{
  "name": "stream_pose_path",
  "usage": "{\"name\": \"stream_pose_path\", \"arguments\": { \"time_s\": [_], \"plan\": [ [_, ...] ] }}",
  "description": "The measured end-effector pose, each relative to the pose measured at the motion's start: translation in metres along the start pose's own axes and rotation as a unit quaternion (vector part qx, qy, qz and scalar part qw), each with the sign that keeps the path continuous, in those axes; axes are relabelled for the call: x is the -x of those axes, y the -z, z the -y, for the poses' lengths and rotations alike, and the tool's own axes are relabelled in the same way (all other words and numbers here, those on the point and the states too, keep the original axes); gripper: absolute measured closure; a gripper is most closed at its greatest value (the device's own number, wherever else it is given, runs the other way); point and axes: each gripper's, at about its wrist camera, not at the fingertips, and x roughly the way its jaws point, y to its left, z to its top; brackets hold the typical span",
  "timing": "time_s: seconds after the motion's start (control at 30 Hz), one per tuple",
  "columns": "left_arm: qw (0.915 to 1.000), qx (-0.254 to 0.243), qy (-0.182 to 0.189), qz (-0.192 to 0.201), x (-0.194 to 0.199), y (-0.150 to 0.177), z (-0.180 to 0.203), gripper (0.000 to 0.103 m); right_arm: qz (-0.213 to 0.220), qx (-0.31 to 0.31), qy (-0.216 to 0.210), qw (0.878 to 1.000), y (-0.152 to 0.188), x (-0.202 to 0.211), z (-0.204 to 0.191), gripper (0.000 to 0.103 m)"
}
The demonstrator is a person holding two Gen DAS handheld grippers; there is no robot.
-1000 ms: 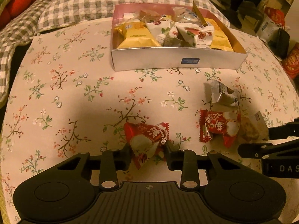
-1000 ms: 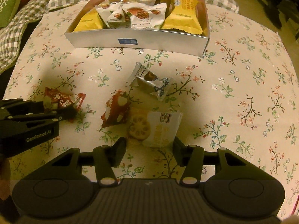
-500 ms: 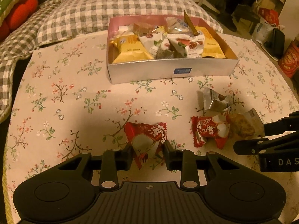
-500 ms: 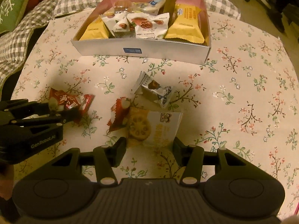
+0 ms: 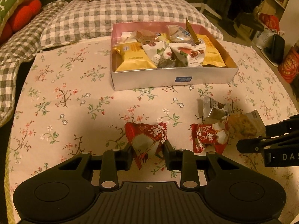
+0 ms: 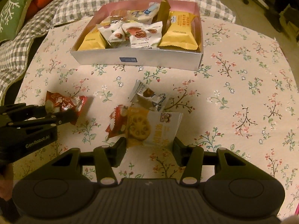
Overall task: Organize snacks
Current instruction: 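Grasp a red candy pack with the left gripper while the right gripper grasps the lotus biscuit pack, then carry the red candy pack into the box while the right gripper drops the biscuit pack in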
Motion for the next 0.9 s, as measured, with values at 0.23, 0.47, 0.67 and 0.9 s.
{"name": "stream_pose_path", "arguments": {
  "time_s": [0.23, 0.47, 0.67, 0.9],
  "plan": [
    [1.0000, 0.002, 0.000, 0.005, 0.003, -0.001, 0.000, 0.073, 0.011, -0.008, 0.005, 1.000, -0.002, 0.004, 0.005, 0.055],
    [0.9998, 0.013, 0.001, 0.014, 0.008, -0.005, -0.004, 0.073, 0.024, -0.015, -0.001, 1.000, -0.005, 0.008, 0.009, 0.056],
    [0.9996, 0.021, 0.005, 0.017, 0.010, -0.009, -0.007, 0.073, 0.034, -0.022, -0.009, 0.999, -0.007, 0.011, 0.012, 0.056],
    [0.9992, 0.027, 0.007, 0.028, 0.016, -0.014, -0.011, 0.073, 0.044, -0.053, -0.009, 0.998, -0.011, 0.015, 0.027, 0.056]
  ]
}}
